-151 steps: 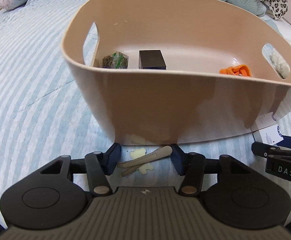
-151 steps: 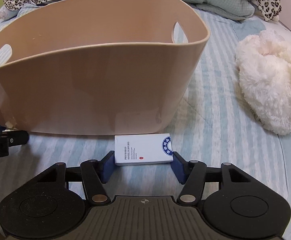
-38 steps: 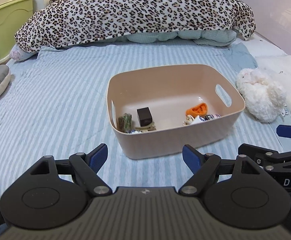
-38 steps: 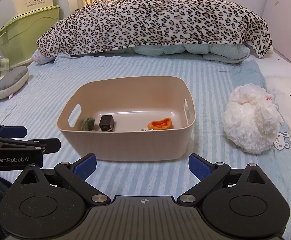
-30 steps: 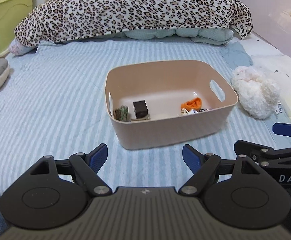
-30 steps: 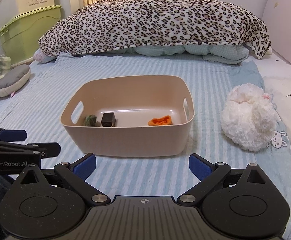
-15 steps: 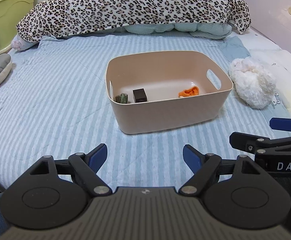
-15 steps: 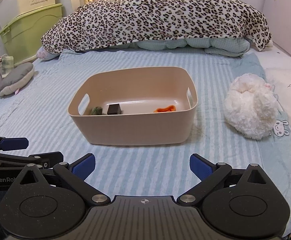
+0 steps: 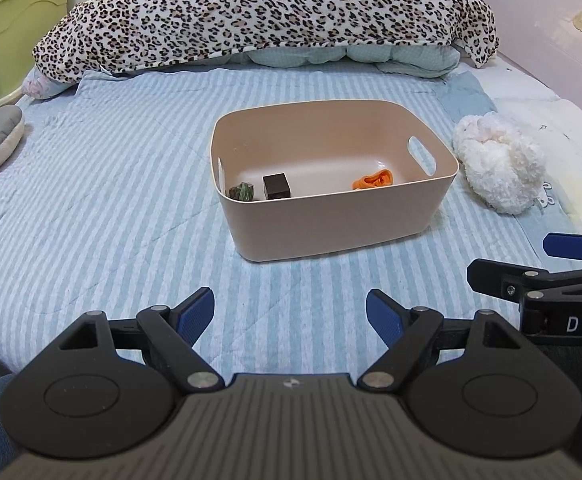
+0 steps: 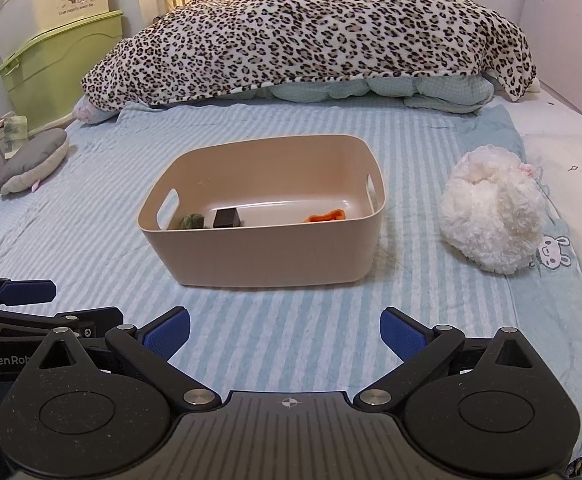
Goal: Organize objects
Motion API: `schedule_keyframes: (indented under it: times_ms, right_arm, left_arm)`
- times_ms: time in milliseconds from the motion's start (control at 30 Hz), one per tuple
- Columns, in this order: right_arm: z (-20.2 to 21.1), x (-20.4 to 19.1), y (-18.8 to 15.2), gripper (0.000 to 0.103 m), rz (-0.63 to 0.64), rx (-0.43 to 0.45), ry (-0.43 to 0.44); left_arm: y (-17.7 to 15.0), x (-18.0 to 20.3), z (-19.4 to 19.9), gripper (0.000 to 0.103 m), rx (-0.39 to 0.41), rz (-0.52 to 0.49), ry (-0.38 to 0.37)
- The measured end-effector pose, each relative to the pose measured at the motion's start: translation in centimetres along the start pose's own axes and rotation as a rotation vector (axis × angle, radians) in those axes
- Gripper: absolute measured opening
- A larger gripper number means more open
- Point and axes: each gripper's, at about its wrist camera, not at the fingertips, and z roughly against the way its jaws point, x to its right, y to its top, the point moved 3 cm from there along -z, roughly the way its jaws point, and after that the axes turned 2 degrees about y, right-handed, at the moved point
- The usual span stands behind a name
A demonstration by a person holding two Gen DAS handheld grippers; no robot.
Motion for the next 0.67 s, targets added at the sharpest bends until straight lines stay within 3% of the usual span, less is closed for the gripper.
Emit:
schedule_keyframes:
  times_ms: [667]
  right_arm:
    - [-0.52, 0.59, -0.14, 0.103, -0.017, -0.013, -0.007]
  left_arm:
    - [-0.39, 0.00, -0.61, 0.088, -0.015, -0.005, -0.007]
